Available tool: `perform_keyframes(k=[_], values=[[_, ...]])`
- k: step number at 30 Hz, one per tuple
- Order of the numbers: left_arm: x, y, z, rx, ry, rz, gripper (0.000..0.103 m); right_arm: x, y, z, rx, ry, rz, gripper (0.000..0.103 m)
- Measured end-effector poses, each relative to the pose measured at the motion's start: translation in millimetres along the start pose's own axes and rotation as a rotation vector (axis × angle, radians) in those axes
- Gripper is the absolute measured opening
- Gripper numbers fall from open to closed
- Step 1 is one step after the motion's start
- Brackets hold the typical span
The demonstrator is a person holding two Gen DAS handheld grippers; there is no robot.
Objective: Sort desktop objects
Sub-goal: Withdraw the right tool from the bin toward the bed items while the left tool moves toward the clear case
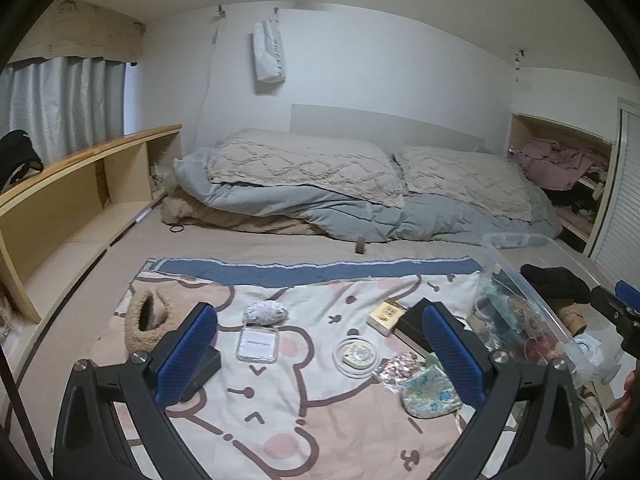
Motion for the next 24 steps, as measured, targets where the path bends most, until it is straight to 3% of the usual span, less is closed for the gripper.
perform_keyframes(k=[13,24], values=[[5,22,2,0.0,-0.031,-0.054,0.103,-14,18,0,0.021,0.01,-0.033,0.103],[6,35,3,-0.052,-0.03,-0.058,0.103,-28,39,5,0.073,0.038,-0.052,0.103]])
Point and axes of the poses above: each gripper's, at about its wrist camera, not at the fingertips, and x roughly against the way its jaws point, y to its left, z to its underside, the point moved 3 cm from there along -x, roughly the way its jaws point, and after that the axes turned 4 degrees about z, right-handed, at the moved point
